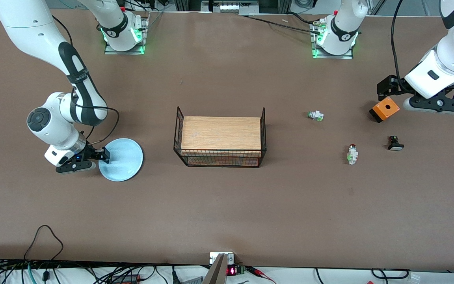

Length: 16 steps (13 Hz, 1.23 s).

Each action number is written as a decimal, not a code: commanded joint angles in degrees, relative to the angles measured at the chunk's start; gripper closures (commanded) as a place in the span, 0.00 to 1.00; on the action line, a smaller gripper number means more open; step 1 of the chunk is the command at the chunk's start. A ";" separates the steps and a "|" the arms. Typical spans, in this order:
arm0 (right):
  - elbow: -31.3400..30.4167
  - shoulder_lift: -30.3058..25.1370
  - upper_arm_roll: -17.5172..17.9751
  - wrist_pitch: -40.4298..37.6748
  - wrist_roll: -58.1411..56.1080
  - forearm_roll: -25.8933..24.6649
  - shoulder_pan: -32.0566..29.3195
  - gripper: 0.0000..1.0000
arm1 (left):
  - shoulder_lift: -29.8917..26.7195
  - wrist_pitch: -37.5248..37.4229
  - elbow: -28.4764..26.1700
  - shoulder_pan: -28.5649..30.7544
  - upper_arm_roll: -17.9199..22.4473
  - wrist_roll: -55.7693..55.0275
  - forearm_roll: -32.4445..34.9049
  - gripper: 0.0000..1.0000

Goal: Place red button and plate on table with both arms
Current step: 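Open the right gripper and withdraw it from the plate rim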

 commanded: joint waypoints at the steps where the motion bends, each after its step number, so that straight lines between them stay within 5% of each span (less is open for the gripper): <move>1: -0.63 -0.77 1.94 0.73 0.43 1.59 -0.91 0.00 | -0.66 -0.50 -0.15 -0.25 0.25 -0.48 -0.21 0.00; 9: 0.32 -2.69 2.38 -0.48 -0.52 1.42 -1.26 0.00 | -0.66 -0.50 -0.15 -0.25 0.25 -0.48 -0.21 0.00; 11: 5.83 -4.99 2.82 -11.95 -0.18 1.25 -1.00 0.00 | -0.66 -0.50 -0.15 -0.34 0.34 -0.48 -0.21 0.00; 13: 17.84 -6.05 2.04 -30.28 0.09 -0.33 -1.00 0.00 | -0.66 -0.41 -0.15 -0.25 0.25 -0.48 -0.21 0.00; 16: 34.82 -6.22 1.59 -50.01 2.45 -8.85 -0.91 0.00 | -0.66 -0.50 -0.15 -0.34 0.25 -0.48 -0.21 0.00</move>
